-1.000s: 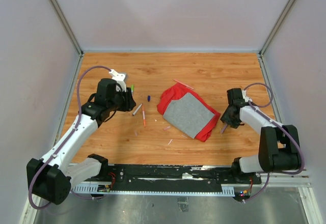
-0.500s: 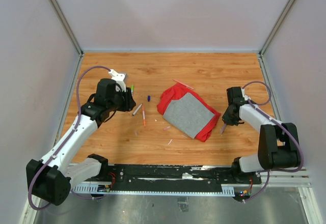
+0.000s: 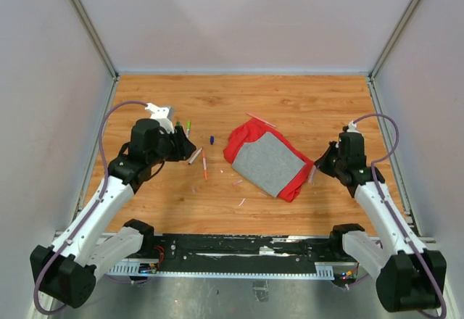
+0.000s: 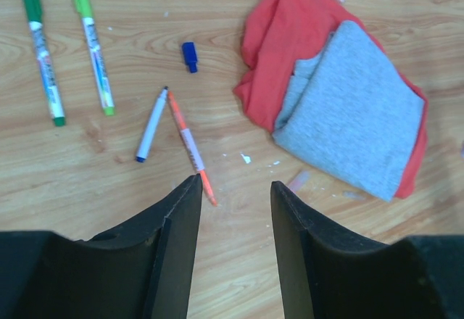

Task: Insert the pens into the pen caps
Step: Pick up the pen from the center of the board, then insert the pen cap onto the pen.

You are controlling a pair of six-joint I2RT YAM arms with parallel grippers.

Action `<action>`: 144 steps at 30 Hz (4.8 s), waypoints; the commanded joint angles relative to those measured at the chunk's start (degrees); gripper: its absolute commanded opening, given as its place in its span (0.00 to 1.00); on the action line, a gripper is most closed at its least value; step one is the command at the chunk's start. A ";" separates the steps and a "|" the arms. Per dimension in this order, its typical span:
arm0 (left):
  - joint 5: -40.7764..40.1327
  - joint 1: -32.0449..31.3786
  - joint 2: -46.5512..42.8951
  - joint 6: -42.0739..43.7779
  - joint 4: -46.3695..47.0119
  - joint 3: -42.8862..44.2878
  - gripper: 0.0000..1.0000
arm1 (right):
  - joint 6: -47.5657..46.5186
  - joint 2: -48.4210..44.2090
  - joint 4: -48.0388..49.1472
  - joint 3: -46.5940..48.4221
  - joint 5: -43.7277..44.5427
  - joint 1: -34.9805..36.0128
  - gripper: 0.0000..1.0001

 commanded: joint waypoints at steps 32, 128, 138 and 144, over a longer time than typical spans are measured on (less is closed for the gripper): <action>4.15 -27.49 -1.11 -17.65 35.03 -15.26 0.50 | 20.05 3.24 62.59 -10.02 -1.87 43.92 0.01; -13.48 -6.35 -13.79 3.09 -5.70 1.78 0.01 | 54.71 53.94 -21.01 42.65 13.05 50.78 0.58; -13.12 -6.40 -13.51 3.18 -5.48 1.72 0.00 | 54.10 55.95 -21.01 43.01 13.40 49.17 0.46; -13.20 -6.35 -13.44 3.18 -5.50 1.62 0.01 | 53.45 57.18 -21.67 43.81 13.84 49.13 0.39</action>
